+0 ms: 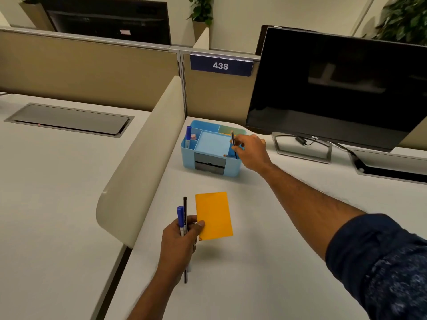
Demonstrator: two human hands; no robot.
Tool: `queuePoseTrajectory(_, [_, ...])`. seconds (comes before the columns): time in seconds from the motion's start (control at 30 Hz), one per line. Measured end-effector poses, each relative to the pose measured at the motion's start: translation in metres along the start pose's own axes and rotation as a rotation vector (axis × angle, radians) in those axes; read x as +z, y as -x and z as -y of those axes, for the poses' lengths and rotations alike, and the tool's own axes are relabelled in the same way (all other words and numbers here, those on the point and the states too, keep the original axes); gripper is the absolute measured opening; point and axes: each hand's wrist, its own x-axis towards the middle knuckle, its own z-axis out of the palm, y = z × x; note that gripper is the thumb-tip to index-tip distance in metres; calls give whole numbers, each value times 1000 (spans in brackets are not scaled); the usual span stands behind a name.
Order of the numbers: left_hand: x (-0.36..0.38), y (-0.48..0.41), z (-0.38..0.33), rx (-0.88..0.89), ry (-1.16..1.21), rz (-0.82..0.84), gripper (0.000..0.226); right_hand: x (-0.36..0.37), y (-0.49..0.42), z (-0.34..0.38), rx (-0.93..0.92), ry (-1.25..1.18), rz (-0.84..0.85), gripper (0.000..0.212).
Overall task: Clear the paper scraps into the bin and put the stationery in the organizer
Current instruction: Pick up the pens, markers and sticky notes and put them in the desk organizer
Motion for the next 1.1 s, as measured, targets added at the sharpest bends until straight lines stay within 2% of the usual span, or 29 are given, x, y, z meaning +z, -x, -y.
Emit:
queuePoseTrajectory(0.17, [-6,-4,-1,7,-8,-12,15,3,6,-1,-50,26,104,18])
queuePoseTrajectory(0.53, [-3,-13,-9,12,-16,-5,15,0,21,1,-98,-1,155,42])
queuePoseTrajectory(0.77, [0,-19,-10,20,-24,2,14,-3,14,6,-199,-3,107,29])
queuePoseTrajectory(0.9, [4,-25,-11,22,-22,2,15,-15,-8,11,-111,-134,33,20])
queuePoseTrajectory(1.1, [11,-37,-14,31,-21,12,15,-21,-51,-3,189,-259,34,15])
